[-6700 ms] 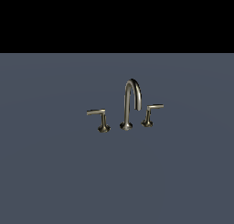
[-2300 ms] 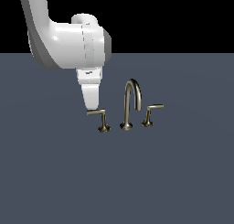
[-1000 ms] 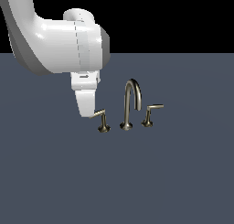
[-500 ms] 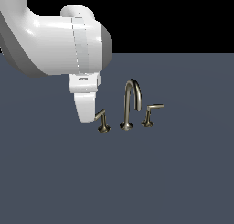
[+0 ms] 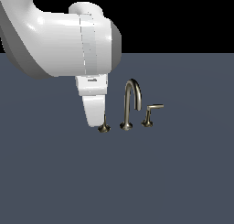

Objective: Turn on the faucet by rotating a designated handle.

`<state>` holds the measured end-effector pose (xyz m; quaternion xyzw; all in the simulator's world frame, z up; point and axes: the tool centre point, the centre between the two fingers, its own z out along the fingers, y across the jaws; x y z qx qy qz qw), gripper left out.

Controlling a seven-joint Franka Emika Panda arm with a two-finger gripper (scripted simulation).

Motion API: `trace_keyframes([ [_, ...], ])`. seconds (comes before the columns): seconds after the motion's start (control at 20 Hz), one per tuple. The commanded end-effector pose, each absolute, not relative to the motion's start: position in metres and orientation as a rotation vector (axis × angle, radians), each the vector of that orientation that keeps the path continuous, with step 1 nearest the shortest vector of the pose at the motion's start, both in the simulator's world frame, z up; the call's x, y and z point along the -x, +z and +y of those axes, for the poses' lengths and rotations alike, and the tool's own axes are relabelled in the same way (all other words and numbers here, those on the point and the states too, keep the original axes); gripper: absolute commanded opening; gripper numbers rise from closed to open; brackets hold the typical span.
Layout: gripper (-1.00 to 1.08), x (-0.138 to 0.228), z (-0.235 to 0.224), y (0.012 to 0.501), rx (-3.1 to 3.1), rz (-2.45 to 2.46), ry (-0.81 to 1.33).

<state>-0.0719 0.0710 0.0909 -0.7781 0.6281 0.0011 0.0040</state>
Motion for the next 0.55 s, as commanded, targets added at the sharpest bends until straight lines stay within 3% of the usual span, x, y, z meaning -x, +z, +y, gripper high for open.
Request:
trace_keyframes([
  [0.0, -1.0, 0.072, 0.07, 0.091, 2.436, 1.97, 0.003],
  [0.5, -1.0, 0.055, 0.013, 0.091, 2.413, 2.011, 0.0],
])
